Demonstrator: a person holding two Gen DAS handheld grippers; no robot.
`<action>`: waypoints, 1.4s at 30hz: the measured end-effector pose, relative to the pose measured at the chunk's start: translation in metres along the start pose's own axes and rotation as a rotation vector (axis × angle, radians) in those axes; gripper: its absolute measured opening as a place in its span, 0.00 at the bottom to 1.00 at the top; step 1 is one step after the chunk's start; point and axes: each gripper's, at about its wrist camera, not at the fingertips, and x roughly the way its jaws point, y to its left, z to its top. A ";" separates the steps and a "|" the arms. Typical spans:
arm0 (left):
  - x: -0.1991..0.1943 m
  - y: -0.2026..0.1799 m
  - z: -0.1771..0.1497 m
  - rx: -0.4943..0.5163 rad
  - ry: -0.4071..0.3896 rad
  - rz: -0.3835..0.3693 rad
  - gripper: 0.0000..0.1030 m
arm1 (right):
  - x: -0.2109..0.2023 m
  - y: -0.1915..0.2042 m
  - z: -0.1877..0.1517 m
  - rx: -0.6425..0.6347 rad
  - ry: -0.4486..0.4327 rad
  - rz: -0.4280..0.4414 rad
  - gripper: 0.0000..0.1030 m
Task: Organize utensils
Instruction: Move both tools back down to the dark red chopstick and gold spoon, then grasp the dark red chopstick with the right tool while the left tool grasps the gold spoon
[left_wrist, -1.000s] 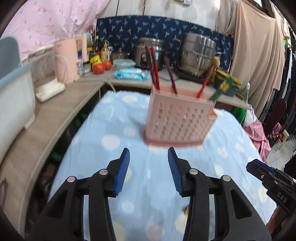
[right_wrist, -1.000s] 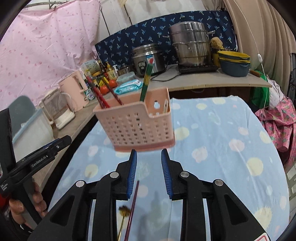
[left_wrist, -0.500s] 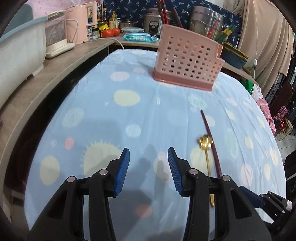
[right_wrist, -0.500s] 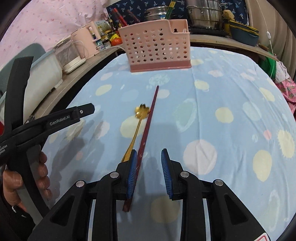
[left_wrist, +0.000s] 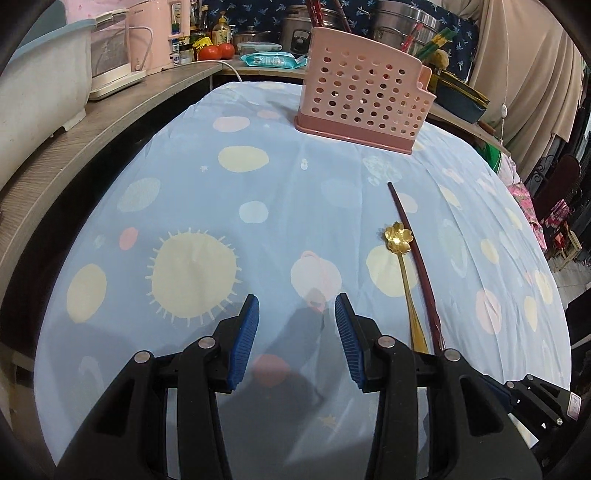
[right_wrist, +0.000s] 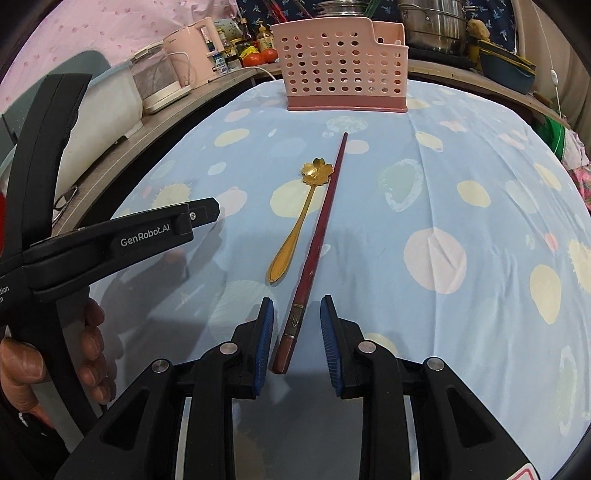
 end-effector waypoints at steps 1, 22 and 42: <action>0.000 -0.002 -0.001 0.004 0.001 -0.002 0.40 | 0.000 -0.001 0.000 0.001 0.000 -0.002 0.22; 0.001 -0.055 -0.017 0.120 0.045 -0.138 0.57 | -0.011 -0.053 0.002 0.165 -0.043 -0.059 0.07; 0.006 -0.064 -0.024 0.170 0.035 -0.129 0.10 | -0.010 -0.052 -0.001 0.166 -0.040 -0.050 0.07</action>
